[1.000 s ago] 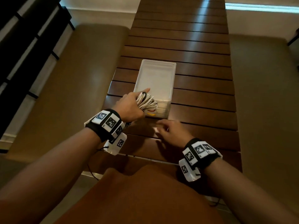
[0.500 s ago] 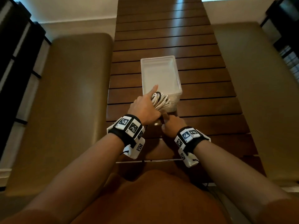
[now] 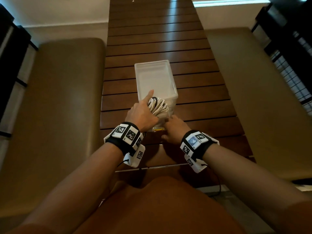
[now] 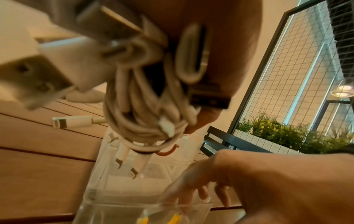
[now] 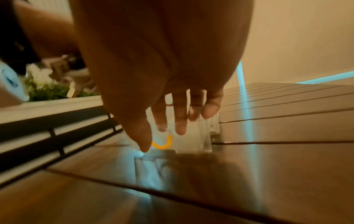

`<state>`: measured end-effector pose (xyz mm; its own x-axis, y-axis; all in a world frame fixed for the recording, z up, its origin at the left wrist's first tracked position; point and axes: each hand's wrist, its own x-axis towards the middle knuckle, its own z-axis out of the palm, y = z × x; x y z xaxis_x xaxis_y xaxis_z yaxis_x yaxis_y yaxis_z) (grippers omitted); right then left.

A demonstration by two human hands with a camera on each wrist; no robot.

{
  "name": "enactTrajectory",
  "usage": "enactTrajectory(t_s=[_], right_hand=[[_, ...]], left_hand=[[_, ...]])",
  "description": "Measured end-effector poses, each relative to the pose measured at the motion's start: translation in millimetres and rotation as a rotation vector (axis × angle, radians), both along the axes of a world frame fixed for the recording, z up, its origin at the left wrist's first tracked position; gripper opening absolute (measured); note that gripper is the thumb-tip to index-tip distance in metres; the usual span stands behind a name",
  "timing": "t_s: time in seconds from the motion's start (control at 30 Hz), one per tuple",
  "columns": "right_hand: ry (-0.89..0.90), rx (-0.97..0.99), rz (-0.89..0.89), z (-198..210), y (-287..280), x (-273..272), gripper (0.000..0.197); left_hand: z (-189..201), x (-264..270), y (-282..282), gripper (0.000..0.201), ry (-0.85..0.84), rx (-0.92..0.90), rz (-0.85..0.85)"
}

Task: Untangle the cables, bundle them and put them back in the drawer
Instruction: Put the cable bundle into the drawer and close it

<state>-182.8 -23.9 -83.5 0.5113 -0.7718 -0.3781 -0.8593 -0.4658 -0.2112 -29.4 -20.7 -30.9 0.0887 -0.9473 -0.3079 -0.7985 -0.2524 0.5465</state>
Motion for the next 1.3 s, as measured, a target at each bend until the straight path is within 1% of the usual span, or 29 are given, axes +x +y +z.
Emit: enactTrajectory(t_s=[0.03,0.1,0.17,0.33,0.47,0.53,0.63,0.67,0.7,0.73,0.77,0.83,0.87,0.9,0.93,0.97,1.03,1.1,1.17,1.2,1.23,1.3], right_hand=[[0.031,-0.033,0.029,-2.3,1.7,-1.2,0.042],[0.024,-0.092,0.042,-2.4,3.4,-7.7,0.036],[0.014,-0.098,0.068,-2.4,4.7,-19.3,0.032],[0.020,0.083,0.164,3.8,15.5,-47.7,0.025],[-0.012,0.113,0.212,7.6,21.4,-50.9,0.020],[-0.008,0.144,0.222,8.4,19.2,-52.9,0.021],[0.027,0.192,0.218,13.1,15.5,-57.0,0.031],[0.009,0.215,0.197,17.2,14.3,-59.4,0.033],[-0.060,0.245,0.149,22.4,11.6,-62.7,0.033],[-0.175,0.268,0.063,29.3,6.9,-66.4,0.032],[-0.313,0.287,-0.054,35.6,0.1,-69.7,0.031],[-0.630,0.350,-0.313,47.6,-17.4,-75.1,0.024],[-0.775,0.433,-0.410,56.7,-22.9,-76.0,0.022],[-0.866,0.524,-0.458,64.0,-27.7,-76.3,0.024],[-0.889,0.603,-0.444,70.4,-30.7,-76.3,0.025],[-0.848,0.660,-0.385,78.5,-30.4,-74.3,0.022],[-0.736,0.701,-0.270,86.3,-25.3,-69.5,0.007],[-0.701,0.756,-0.242,84.9,-21.7,-65.1,0.021],[-0.713,0.896,-0.245,79.2,-18.5,-61.5,0.045],[-0.698,0.946,-0.236,76.3,-17.2,-60.3,0.050],[-0.650,0.956,-0.201,77.3,-15.9,-60.5,0.047],[-0.528,0.939,-0.123,82.6,-12.9,-57.8,0.042]], left_hand=[[1.6,-3.0,1.0,0.108,-0.013,0.006,-0.002],[5.4,-11.5,2.4,0.103,-0.069,0.003,-0.013],[9.3,-21.4,3.1,0.099,-0.124,-0.012,-0.007],[2.6,-39.9,2.0,0.099,-0.158,-0.047,0.060],[-1.8,-46.3,0.5,0.100,-0.185,-0.047,0.081],[-1.8,-47.9,0.5,0.101,-0.201,-0.052,0.089],[-2.3,-47.7,-0.1,0.101,-0.221,-0.060,0.078],[-1.0,-46.1,-0.6,0.101,-0.209,-0.063,0.064],[-0.8,-43.2,-0.9,0.101,-0.188,-0.061,0.042],[1.3,-39.9,0.4,0.101,-0.179,-0.067,0.004],[1.7,-36.2,3.4,0.101,-0.203,-0.082,-0.054],[0.3,-34.6,13.8,0.099,-0.326,-0.168,-0.234],[-2.0,-37.2,20.5,0.099,-0.395,-0.236,-0.345],[-7.4,-40.3,25.4,0.101,-0.440,-0.308,-0.452],[-12.1,-43.8,28.5,0.103,-0.454,-0.375,-0.535],[-16.2,-46.7,29.6,0.103,-0.457,-0.417,-0.594],[-19.8,-49.5,28.4,0.096,-0.508,-0.447,-0.676],[-20.5,-50.3,27.3,0.093,-0.555,-0.494,-0.714],[-19.2,-53.1,27.2,0.088,-0.544,-0.542,-0.720],[-17.6,-55.2,27.3,0.082,-0.538,-0.557,-0.734],[-16.3,-57.2,27.4,0.078,-0.544,-0.577,-0.759],[-15.7,-60.0,27.4,0.078,-0.581,-0.630,-0.808]])
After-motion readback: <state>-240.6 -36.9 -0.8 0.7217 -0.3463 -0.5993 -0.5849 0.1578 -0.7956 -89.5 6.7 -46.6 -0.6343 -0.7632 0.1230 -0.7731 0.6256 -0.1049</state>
